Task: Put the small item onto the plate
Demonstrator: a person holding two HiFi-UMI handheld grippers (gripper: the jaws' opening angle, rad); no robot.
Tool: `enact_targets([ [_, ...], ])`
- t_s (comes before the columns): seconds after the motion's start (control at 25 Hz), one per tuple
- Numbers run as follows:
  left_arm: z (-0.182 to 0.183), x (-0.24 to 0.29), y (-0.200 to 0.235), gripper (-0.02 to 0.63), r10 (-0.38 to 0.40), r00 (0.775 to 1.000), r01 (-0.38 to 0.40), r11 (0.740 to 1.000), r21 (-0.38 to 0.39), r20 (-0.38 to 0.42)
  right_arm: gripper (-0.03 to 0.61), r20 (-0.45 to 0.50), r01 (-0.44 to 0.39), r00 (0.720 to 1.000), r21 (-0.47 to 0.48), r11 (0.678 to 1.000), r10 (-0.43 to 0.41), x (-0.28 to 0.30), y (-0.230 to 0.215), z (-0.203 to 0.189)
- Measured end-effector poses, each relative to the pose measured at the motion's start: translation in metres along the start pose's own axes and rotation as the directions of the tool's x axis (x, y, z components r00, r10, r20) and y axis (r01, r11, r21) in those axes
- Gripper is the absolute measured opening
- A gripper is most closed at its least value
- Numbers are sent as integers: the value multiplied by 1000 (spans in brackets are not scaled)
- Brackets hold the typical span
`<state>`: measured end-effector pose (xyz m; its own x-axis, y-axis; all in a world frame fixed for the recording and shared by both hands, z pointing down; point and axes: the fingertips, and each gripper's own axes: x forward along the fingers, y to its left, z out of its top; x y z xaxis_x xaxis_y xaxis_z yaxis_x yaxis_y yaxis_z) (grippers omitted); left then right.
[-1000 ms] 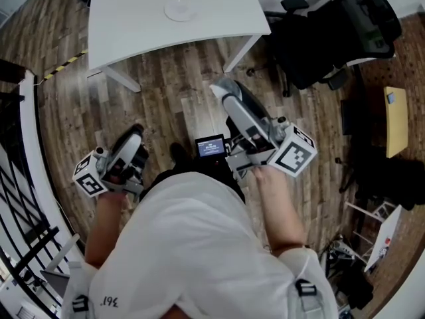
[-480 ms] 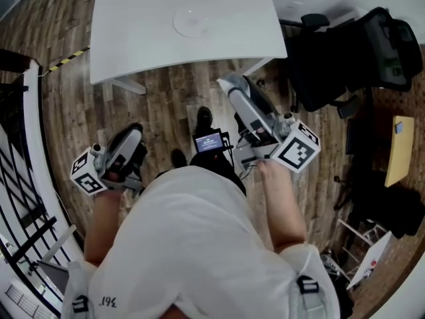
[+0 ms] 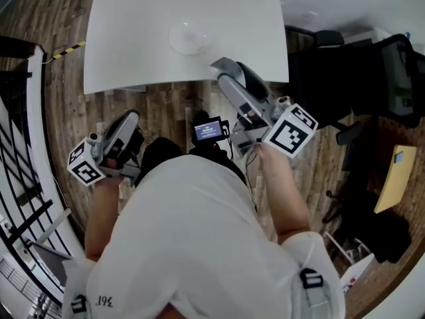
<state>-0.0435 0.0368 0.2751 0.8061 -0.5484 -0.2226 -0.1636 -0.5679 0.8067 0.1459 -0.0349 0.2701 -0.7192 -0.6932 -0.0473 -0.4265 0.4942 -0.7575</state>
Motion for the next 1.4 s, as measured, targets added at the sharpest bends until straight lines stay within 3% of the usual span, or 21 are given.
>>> enact_targets([
  [0.24, 16, 1, 24, 5, 34, 999, -34, 998, -44, 5, 324, -46, 29, 999, 1, 1000, -29, 27, -16, -4],
  [0.48, 33, 8, 42, 5, 7, 999, -10, 998, -69, -38, 324, -8, 107, 994, -12, 994, -107, 37, -28, -2],
  [0.68, 41, 7, 63, 5, 37, 997, -43, 996, -77, -70, 324, -1, 162, 987, -45, 986, -162, 45, -38, -1],
  [0.96, 43, 10, 87, 5, 101, 987, -104, 994, -21, -122, 324, -40, 218, 974, -65, 974, -221, 62, -68, -11],
  [1.4, 42, 50, 135, 5, 148, 970, -143, 989, 38, -192, 324, -173, 215, 955, -152, 965, -240, 120, -118, -26],
])
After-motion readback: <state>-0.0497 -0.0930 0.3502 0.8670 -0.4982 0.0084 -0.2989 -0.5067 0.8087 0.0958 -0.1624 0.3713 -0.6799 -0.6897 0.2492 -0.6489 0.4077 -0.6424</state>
